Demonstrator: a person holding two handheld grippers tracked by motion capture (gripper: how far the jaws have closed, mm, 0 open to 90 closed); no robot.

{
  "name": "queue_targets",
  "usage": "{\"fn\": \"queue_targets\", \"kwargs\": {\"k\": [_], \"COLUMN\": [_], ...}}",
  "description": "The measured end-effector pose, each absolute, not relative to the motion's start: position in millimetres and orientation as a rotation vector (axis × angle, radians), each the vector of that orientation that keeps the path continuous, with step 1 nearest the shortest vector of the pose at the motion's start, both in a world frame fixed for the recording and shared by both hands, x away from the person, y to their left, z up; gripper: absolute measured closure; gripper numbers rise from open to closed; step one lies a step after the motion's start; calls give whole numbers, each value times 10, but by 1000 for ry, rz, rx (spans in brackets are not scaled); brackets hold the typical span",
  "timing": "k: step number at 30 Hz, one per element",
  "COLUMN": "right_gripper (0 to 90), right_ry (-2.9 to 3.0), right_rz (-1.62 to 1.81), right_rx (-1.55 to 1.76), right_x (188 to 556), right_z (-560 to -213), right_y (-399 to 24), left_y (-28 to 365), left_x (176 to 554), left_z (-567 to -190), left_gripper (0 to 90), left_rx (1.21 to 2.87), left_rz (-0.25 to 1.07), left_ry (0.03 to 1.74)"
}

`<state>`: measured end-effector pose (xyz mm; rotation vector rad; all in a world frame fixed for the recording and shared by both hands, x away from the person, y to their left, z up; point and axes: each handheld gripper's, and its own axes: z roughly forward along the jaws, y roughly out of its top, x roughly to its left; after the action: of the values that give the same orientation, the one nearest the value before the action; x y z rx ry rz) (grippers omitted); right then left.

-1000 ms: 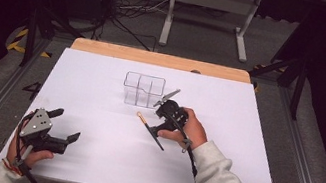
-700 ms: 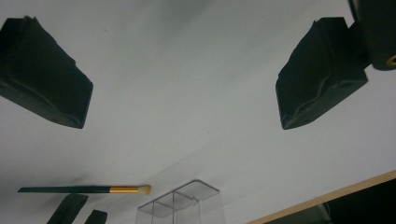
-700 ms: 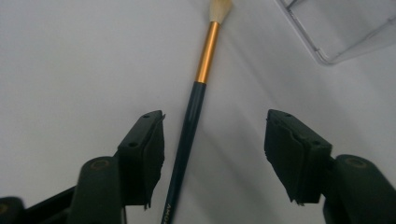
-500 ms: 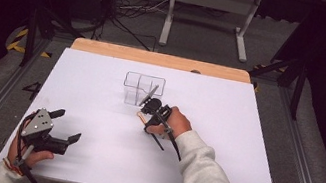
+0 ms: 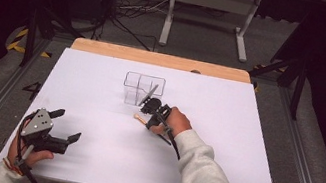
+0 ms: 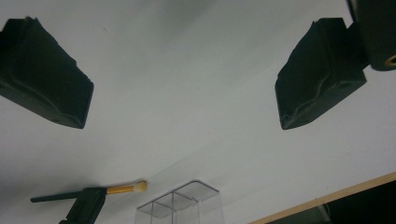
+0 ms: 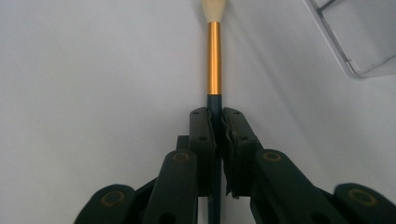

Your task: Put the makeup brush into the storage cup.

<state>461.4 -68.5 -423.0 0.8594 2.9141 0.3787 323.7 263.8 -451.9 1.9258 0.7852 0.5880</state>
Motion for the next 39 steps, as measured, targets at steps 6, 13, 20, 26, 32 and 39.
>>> {"fn": "queue_targets", "kwargs": {"k": [6,13,20,26,32,39], "right_gripper": [841,841,841,841,841,841], "right_ry": [2871,2756,2601,2506,2388,2304], "right_rz": [510,756,1054,1244,1387,1480], "right_rx": [885,927,921,898,844,823], "right_x": [4539,4429,4274,4131,4018,3952], "right_z": [-4211,-4096,-3918,-3903,-3907,-3929], "right_y": [-839,-1080,-1368,-1515,-1641,-1732], "left_y": [2630,2624,2607,2566,2479,2386], "left_x": [3230,3231,3239,3250,3283,3374], "left_z": [-4517,-4518,-4523,-4523,-4500,-4407], "left_gripper": [72,75,80,85,91,118], "left_rx": [1923,1913,1906,1899,1893,1831], "left_rz": [578,559,533,502,464,411], "left_ry": [796,802,798,790,772,764]}}
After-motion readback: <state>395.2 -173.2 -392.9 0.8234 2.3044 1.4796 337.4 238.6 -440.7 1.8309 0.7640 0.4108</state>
